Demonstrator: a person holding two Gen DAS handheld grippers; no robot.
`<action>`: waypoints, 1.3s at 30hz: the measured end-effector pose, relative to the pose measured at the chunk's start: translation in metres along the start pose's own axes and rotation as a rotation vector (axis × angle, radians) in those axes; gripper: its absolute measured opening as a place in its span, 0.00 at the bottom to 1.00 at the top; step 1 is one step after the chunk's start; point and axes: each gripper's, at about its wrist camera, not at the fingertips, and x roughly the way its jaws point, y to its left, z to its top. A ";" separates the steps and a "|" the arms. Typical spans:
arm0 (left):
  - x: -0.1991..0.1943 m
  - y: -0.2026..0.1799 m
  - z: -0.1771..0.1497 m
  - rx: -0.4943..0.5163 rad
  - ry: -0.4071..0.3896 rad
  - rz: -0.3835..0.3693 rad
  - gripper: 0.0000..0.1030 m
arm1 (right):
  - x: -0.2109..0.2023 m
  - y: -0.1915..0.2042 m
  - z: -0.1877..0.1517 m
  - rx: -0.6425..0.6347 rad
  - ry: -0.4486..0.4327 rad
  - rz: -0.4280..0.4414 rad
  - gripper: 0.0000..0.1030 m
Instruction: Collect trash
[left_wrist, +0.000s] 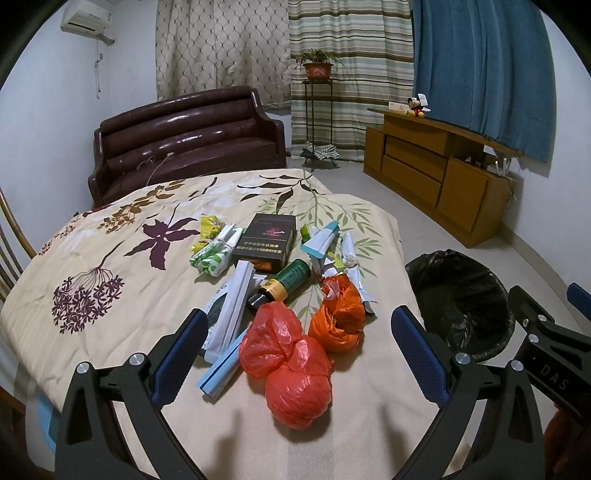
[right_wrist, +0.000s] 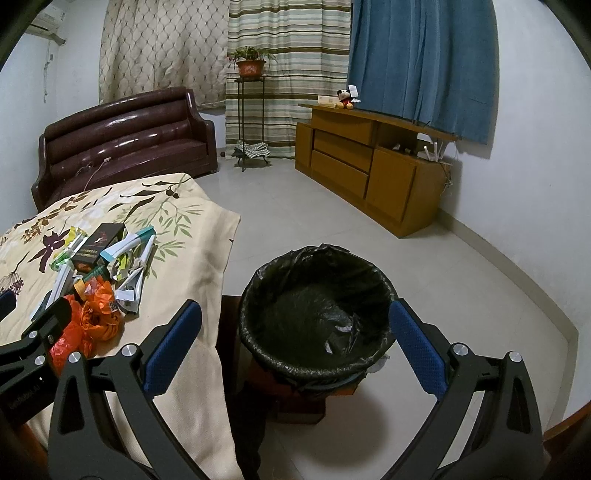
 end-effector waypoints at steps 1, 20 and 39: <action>0.000 0.000 0.000 0.000 0.000 0.000 0.94 | 0.000 0.000 0.001 0.001 0.000 0.000 0.96; 0.006 0.027 -0.011 0.011 0.046 0.030 0.93 | 0.006 0.017 -0.012 -0.027 0.040 0.038 0.95; 0.004 0.067 -0.019 -0.007 0.065 0.044 0.93 | -0.011 0.085 -0.011 -0.150 0.091 0.178 0.78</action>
